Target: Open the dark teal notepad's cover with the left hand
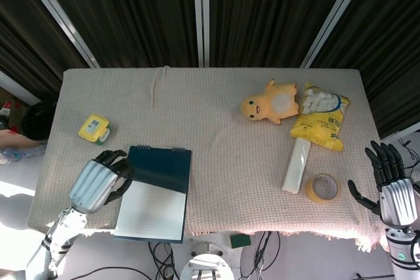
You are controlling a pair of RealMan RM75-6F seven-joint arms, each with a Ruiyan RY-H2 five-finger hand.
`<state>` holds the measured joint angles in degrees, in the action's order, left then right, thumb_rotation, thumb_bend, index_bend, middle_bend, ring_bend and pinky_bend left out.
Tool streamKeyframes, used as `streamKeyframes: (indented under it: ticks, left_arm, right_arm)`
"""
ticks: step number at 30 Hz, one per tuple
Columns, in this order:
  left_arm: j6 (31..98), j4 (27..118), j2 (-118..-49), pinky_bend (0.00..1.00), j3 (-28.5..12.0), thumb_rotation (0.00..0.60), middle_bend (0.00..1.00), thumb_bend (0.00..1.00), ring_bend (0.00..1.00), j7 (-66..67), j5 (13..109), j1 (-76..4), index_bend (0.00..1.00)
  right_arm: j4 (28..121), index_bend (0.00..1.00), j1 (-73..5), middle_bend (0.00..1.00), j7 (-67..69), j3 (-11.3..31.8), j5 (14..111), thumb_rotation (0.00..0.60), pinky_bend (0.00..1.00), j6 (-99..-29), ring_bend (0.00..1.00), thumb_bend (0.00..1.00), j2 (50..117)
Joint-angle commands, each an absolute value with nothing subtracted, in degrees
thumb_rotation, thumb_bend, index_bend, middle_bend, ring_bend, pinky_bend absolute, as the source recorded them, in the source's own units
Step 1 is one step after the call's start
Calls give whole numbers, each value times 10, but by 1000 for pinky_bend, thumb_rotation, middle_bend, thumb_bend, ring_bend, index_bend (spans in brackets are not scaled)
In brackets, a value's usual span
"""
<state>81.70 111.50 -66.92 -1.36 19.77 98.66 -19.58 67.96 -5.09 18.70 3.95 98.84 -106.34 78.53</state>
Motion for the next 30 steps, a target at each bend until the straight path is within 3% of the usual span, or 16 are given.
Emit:
streamKeyframes:
  ticks: [1,4,9,15,20,22,23,24,25,26,27,28,30]
  left_arm:
    - [732,1109,-685,404,-137,600,542,485,327,214,839,-287,745]
    - [673,1053,-715,405,-197,600,543,487,327,228,737,-347,746]
    - [606,917,-787,391,-255,600,543,487,327,236,617,-439,745]
    - [577,725,-874,388,-294,600,544,489,327,216,553,-521,744]
    - [556,586,-926,378,-299,600,535,497,325,199,527,-563,734]
    - [552,553,-938,339,-297,600,468,493,287,187,525,-567,632]
    - [544,547,-937,304,-290,600,398,477,243,181,528,-566,523]
    - [531,545,-932,253,-281,597,287,452,176,176,532,-562,331]
    - [530,547,-927,201,-275,539,158,396,106,175,536,-559,132]
    - [532,552,-923,170,-269,455,81,331,64,173,542,-555,23]
    - [542,562,-917,161,-262,385,54,286,53,169,552,-549,1]
    - [548,571,-912,153,-256,278,36,220,44,169,559,-543,0]
    - [566,605,-896,149,-245,180,31,162,35,182,565,-529,0]
  right_arm:
    - [679,0,-54,0,186,40,985,600,0,-1056,0,329,785]
    - [678,0,-58,0,185,42,982,600,0,-1048,0,329,787]
    - [670,0,-63,0,188,45,968,600,0,-1028,0,329,791]
    - [659,0,-69,0,194,52,948,600,0,-1004,0,329,797]
    - [648,0,-76,0,200,57,934,600,0,-984,0,329,804]
    - [642,0,-78,0,204,57,930,600,0,-976,0,329,808]
    - [640,0,-79,0,205,57,929,600,0,-974,0,328,810]
    - [636,0,-81,0,208,57,928,600,0,-971,0,328,812]
    - [633,0,-82,0,209,57,927,600,0,-969,0,329,814]
    - [630,0,-83,0,210,57,927,600,0,-967,0,329,816]
    - [627,0,-84,0,212,56,927,600,0,-965,0,329,819]
    - [624,0,-85,0,213,56,927,600,0,-964,0,329,820]
    - [619,0,-85,0,215,54,928,600,0,-963,0,329,823]
